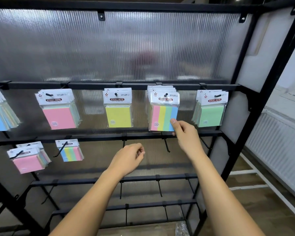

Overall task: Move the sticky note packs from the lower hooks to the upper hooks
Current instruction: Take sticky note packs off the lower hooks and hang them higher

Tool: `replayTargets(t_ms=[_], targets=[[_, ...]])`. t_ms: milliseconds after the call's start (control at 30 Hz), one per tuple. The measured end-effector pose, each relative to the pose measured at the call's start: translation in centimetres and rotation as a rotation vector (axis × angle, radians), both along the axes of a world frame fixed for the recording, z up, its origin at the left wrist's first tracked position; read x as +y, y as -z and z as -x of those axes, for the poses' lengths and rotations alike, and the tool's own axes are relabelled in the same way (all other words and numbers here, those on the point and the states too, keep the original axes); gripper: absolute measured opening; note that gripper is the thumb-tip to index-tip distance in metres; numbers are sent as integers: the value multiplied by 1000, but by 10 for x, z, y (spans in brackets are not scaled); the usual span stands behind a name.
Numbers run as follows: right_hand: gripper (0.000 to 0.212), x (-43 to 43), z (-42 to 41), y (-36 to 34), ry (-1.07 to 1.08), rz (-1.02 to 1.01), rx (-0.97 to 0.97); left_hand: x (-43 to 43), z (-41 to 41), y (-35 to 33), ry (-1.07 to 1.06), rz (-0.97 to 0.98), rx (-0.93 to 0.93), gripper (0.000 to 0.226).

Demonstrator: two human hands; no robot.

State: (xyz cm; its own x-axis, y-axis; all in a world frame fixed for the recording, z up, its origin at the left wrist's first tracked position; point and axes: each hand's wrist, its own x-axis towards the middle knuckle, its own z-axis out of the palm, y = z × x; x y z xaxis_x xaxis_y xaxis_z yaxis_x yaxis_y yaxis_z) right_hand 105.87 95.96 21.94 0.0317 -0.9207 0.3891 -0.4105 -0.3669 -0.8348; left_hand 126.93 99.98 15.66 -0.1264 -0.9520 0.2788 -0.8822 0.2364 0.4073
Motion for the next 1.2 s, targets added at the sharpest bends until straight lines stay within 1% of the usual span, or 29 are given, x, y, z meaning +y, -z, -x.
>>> replayTargets(t_ms=[100,167,233,333,500,667,767,867,967,1200], targets=[[41,2,-2,14,35,-52,2,5,-2,4,-14,0,10,5],[45,5,-6,29,34,-159,38,9,-6,7,-28,0,16,6],[43,9,-14,51,-16,-243,128,15,-12,11,-49,-7,16,5],[40,21,-41,77,-152,-314,248,28,-31,16,-98,-19,24,4],[24,41,-116,96,-355,-329,260,60,-87,25,-272,-51,29,5],[19,55,-197,100,-509,-323,278,98,-159,37,-440,-94,57,7],[18,62,-240,106,-552,-339,303,114,-198,45,-497,-122,68,9],[20,63,-277,113,-546,-359,333,122,-233,50,-524,-141,76,7],[20,54,-307,118,-492,-388,328,119,-262,53,-512,-170,83,7],[16,17,-360,122,-254,-417,373,90,-311,57,-424,-198,96,8]])
